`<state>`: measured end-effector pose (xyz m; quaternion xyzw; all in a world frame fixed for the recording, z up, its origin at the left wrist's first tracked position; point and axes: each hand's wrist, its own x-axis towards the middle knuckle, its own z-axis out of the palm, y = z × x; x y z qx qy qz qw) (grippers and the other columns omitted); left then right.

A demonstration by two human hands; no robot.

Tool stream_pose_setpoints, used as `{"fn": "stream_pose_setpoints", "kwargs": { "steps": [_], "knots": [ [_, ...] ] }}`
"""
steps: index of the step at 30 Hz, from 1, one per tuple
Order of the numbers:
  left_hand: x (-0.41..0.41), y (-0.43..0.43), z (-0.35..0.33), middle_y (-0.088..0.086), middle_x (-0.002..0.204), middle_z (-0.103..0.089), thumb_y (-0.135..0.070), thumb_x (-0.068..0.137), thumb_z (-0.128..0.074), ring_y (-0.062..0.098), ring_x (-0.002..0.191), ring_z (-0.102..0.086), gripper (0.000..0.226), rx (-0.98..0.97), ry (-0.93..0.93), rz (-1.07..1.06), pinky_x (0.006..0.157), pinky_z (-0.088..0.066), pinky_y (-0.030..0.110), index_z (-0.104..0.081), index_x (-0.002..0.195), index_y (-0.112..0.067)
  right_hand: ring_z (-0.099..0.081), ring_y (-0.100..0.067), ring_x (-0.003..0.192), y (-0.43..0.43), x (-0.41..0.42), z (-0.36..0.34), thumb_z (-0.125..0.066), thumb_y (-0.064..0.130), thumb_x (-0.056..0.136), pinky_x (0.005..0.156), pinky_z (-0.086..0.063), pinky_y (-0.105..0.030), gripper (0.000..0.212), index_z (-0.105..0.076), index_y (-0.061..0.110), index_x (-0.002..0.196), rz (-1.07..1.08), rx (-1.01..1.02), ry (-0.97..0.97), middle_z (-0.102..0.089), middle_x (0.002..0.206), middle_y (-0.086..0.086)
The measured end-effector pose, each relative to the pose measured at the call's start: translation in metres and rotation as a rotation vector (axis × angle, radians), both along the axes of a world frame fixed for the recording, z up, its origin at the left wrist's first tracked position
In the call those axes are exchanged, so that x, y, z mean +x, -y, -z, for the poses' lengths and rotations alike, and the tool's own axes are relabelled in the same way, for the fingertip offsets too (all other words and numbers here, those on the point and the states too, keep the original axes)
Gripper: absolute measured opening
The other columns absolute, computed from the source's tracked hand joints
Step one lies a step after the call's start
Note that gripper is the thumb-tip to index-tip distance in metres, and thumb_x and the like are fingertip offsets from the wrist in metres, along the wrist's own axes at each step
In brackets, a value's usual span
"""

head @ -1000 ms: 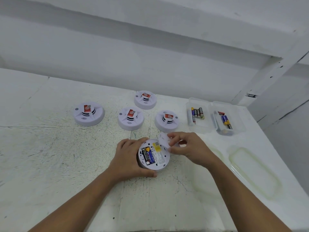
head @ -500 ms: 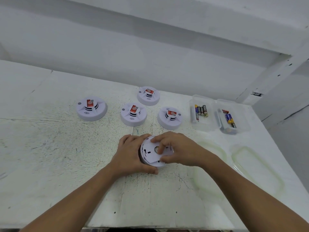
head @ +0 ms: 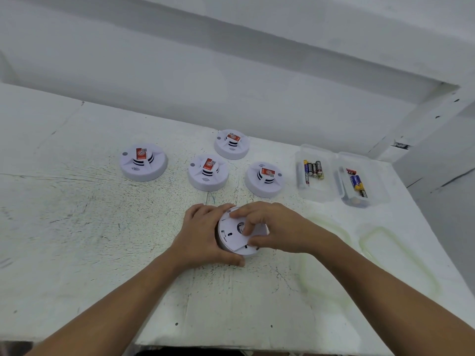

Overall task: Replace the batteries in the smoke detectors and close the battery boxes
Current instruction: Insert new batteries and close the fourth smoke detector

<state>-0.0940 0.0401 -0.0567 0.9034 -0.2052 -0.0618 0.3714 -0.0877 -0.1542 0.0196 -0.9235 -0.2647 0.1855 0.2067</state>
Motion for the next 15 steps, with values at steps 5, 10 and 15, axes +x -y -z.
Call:
{"fn": "stream_pose_setpoints", "kwargs": {
  "steps": [5, 10, 15],
  "knots": [
    [0.000, 0.000, 0.000, -0.030, 0.121, -0.035, -0.084, 0.037, -0.063, -0.007, 0.113, -0.028, 0.118, 0.014, -0.009, 0.004, 0.105, -0.001, 0.016, -0.033, 0.141, -0.035, -0.043, -0.002, 0.128, 0.001, 0.001, 0.001, -0.070, 0.014, 0.080, 0.099, -0.032, -0.015, 0.011, -0.068, 0.016, 0.090, -0.024, 0.010, -0.008, -0.053, 0.137, 0.012],
    [0.000, 0.001, -0.002, -0.037, 0.117, -0.029, -0.082, 0.037, -0.064, -0.007, 0.113, -0.028, 0.118, 0.013, -0.004, 0.000, 0.104, 0.001, 0.013, -0.034, 0.140, -0.035, -0.042, -0.004, 0.132, 0.006, -0.004, 0.012, -0.065, 0.022, 0.086, 0.102, -0.038, -0.023, 0.026, -0.063, 0.020, 0.112, -0.021, 0.002, 0.009, -0.045, 0.144, 0.014],
    [0.001, 0.000, 0.001, -0.031, 0.122, -0.036, -0.082, 0.037, -0.066, -0.007, 0.114, -0.028, 0.118, 0.015, -0.005, 0.001, 0.102, 0.003, 0.010, -0.033, 0.140, -0.036, -0.044, -0.003, 0.130, 0.007, -0.014, 0.025, -0.059, 0.032, 0.092, 0.100, -0.043, -0.024, 0.050, -0.044, 0.028, 0.140, 0.057, 0.110, -0.014, -0.046, 0.144, 0.010]
  ]
}}
